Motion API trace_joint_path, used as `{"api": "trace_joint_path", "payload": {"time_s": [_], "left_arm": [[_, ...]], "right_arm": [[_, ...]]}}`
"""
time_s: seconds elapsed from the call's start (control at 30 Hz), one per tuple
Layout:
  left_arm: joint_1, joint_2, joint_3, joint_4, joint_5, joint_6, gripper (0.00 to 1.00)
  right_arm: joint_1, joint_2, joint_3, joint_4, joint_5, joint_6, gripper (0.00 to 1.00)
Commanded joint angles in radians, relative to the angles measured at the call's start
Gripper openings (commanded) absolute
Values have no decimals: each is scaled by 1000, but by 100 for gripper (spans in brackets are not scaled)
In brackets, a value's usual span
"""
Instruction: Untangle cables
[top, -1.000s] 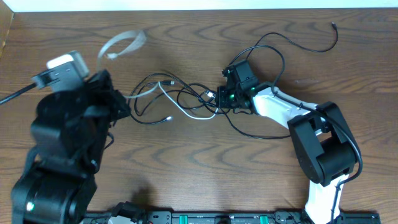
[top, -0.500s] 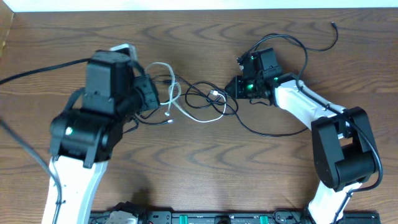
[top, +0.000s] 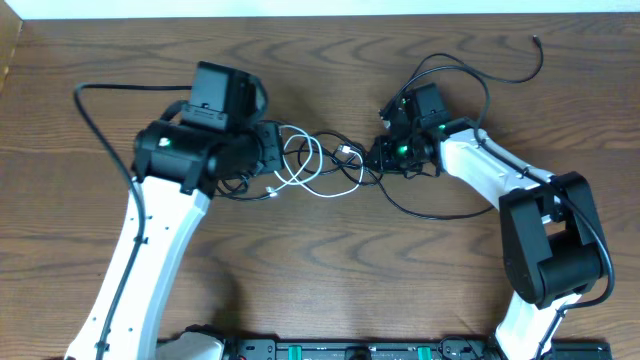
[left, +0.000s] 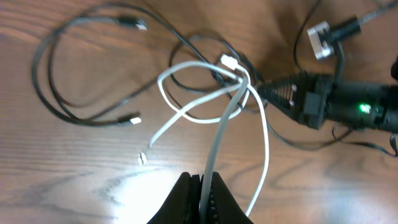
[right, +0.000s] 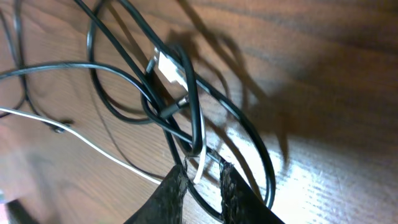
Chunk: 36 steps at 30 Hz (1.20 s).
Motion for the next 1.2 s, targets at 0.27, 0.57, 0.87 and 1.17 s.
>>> {"api": "trace_joint_path", "payload": {"time_s": [0.27,0.57,0.87,1.17], "left_arm": [[-115,216,-8,-190,13,14,50],[-116,236,-19,55,-37,13,54],[-172,245,-77,331,-58,-6,50],[-305,417,-77,358,-116,-5,57]], "right_arm": [[9,-16,12,1,93,-24,17],[-65,-16,12,6,100,-74,19],[-159,-16,12,-32,93,-71,24],[-181,-16,12,-42,88,-71,27]]}}
